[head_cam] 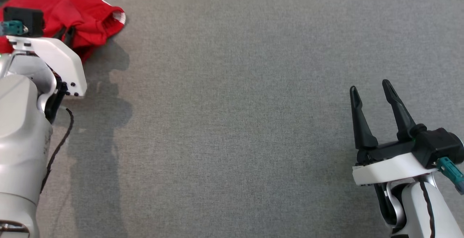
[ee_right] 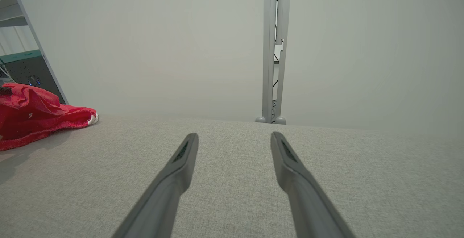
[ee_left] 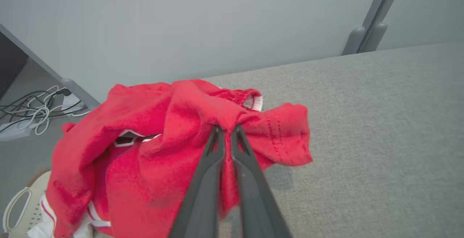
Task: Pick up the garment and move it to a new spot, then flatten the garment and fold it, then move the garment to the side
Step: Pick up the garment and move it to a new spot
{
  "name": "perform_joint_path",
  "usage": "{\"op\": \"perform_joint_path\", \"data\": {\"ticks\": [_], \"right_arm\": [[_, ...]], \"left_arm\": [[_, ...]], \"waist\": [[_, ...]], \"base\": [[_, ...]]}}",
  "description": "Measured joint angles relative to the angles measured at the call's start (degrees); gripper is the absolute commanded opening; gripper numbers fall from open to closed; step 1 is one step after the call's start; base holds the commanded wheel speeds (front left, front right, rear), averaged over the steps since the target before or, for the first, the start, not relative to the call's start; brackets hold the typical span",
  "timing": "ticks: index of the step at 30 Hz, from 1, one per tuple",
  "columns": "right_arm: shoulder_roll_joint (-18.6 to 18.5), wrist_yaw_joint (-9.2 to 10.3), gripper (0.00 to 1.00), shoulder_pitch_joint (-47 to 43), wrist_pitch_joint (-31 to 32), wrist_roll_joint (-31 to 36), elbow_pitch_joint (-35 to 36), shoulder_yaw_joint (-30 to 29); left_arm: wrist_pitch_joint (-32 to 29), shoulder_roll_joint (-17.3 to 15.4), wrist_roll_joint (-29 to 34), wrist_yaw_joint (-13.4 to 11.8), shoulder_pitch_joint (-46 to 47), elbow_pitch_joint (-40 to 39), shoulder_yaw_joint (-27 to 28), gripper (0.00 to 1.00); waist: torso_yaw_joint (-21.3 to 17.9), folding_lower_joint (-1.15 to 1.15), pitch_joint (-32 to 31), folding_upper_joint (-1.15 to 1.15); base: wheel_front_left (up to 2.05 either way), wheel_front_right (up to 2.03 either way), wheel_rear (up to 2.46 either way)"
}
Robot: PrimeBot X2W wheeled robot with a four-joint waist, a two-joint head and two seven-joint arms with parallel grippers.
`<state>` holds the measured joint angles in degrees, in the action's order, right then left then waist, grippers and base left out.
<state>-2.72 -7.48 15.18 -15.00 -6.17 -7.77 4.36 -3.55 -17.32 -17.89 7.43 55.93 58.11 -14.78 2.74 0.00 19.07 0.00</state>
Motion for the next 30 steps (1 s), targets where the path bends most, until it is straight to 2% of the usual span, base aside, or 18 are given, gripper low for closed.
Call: {"op": "perform_joint_path", "data": {"ticks": [7, 16, 23, 30], "right_arm": [[0.0, 0.00, 1.00, -2.4, 0.0, -1.2, -0.5, -0.8], [0.0, 0.00, 1.00, -5.9, 0.0, -2.4, -0.9, -2.7], [0.0, 0.00, 1.00, -6.5, 0.0, -3.0, -0.9, -3.0], [0.0, 0.00, 1.00, -6.3, 0.0, -4.0, -1.0, -1.8]], "left_arm": [[-0.4, -2.1, -1.1, 0.0, 2.4, -5.7, -3.5, 0.00], [0.0, -0.7, -1.9, 0.0, 4.5, -16.2, -7.9, 0.00], [-1.2, 3.4, -3.1, 0.0, 4.6, -24.1, -11.8, 0.00], [-0.9, 11.1, -4.4, -0.2, 3.3, -24.8, -15.4, 0.00]], "waist": [[0.0, 0.00, -5.3, 0.00], [-2.0, 0.00, -11.2, 0.00], [-5.7, 0.00, -12.6, 0.00], [-10.4, 0.00, -11.2, 0.00]], "base": [[0.00, 0.00, 0.00], [0.00, 0.00, 0.00], [0.00, 0.00, 0.00], [0.00, 0.00, 0.00]]}}
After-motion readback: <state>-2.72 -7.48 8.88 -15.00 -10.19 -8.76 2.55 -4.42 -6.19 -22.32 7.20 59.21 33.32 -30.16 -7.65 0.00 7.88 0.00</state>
